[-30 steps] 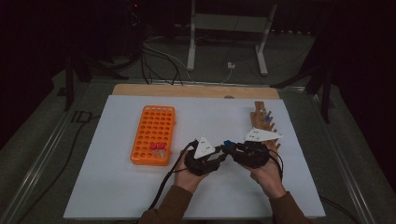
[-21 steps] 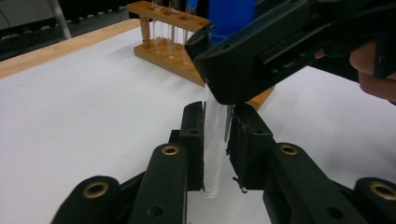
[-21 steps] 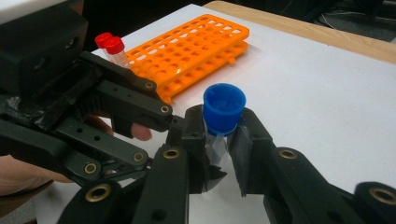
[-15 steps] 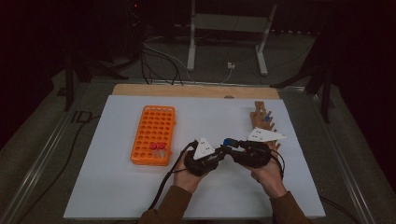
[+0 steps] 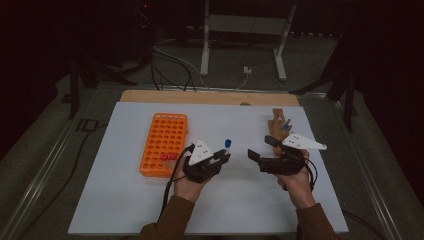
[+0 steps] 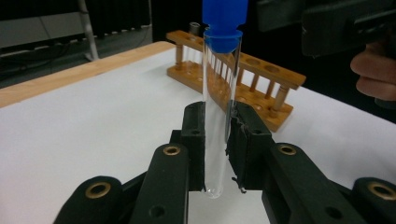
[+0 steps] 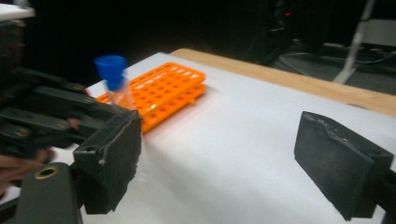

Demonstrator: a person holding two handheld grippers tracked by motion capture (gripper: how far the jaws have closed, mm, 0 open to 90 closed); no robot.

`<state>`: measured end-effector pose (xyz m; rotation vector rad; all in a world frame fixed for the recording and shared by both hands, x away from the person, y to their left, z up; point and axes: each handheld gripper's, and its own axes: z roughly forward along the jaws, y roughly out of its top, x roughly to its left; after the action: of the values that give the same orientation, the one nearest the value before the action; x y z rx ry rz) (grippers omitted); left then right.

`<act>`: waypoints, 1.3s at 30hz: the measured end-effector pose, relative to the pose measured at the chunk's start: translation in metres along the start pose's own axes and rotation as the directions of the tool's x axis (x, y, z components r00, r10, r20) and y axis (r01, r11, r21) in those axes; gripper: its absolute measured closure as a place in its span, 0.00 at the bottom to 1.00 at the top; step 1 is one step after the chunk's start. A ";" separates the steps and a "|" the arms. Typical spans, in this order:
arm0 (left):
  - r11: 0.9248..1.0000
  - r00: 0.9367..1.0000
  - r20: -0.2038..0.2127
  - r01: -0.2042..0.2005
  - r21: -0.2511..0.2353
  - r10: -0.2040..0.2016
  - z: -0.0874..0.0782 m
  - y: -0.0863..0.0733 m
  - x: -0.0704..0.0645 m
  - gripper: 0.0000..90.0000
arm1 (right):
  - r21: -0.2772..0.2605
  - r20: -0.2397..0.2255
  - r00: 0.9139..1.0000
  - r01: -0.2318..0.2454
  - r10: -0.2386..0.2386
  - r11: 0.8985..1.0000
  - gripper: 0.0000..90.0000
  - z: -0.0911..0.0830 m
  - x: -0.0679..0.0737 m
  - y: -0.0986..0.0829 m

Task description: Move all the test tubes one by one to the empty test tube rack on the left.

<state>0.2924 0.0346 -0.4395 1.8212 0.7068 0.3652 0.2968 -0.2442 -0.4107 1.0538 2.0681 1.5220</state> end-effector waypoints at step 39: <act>0.996 0.933 -0.350 0.078 -0.049 -0.090 -0.112 -0.029 0.095 0.86 | 0.004 0.168 0.985 -0.026 0.025 1.000 0.00 -0.032 -0.033 -0.021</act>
<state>0.2949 0.1843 -0.4346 1.7036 1.0158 0.6531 0.2893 -0.2922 -0.4236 1.1724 1.9523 1.3881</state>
